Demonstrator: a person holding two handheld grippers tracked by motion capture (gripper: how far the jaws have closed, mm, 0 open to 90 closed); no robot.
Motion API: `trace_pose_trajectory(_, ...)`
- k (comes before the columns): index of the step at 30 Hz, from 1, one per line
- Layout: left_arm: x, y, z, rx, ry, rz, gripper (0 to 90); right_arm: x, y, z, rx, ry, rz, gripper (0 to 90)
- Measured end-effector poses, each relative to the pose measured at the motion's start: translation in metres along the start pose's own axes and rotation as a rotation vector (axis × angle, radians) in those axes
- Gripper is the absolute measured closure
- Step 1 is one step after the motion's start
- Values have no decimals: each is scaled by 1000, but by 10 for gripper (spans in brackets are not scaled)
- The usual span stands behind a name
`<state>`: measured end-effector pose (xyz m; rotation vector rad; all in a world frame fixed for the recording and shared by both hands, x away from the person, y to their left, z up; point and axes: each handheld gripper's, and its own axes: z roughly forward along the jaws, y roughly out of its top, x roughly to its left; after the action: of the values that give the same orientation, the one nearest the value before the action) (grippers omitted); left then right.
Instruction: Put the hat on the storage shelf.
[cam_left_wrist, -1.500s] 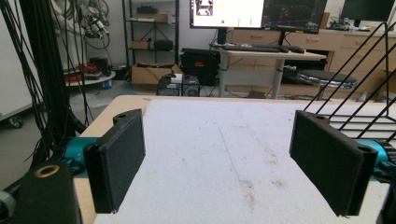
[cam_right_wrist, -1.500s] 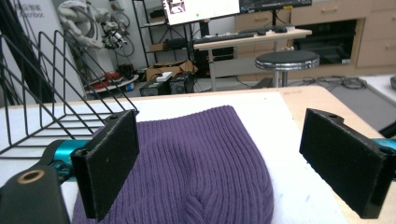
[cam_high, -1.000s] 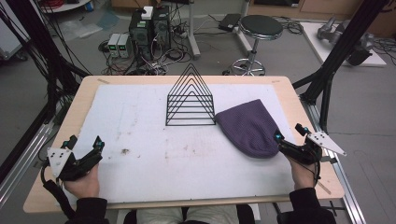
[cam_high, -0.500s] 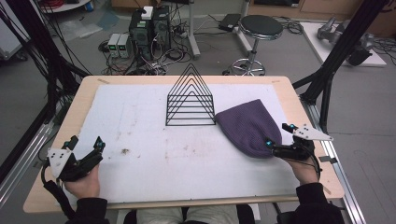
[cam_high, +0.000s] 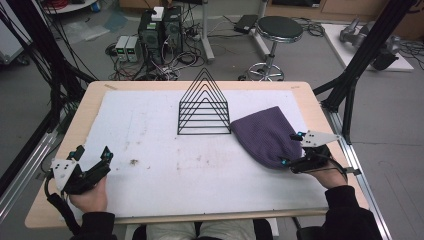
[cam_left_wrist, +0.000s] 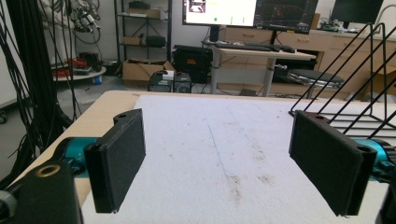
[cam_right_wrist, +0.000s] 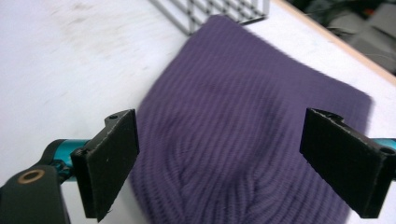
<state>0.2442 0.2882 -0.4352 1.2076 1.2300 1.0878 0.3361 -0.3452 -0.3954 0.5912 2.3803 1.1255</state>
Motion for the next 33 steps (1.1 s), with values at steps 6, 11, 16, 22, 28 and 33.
trace_pose_trajectory(6, 0, 0, 0, 1, -4, 0, 188, -5, 4, 2, 84, 101, -88, 111)
trace_pose_trajectory(11, 0, 0, 1, 4, -9, -6, 188, -12, -1, 5, 102, 158, -103, 111)
trace_pose_trajectory(16, -2, -1, 1, 4, -17, -6, 188, -11, -1, 8, 172, 228, -181, 111)
trace_pose_trajectory(22, -3, -1, 2, 5, -23, -4, 188, -17, -2, 5, 237, 268, -219, 111)
trace_pose_trajectory(28, -3, -1, 2, 7, -24, -9, 188, -25, -9, 5, 296, 268, -237, 111)
trace_pose_trajectory(33, -2, -1, 2, 7, -24, -11, 188, -26, -12, 12, 337, 282, -258, 111)
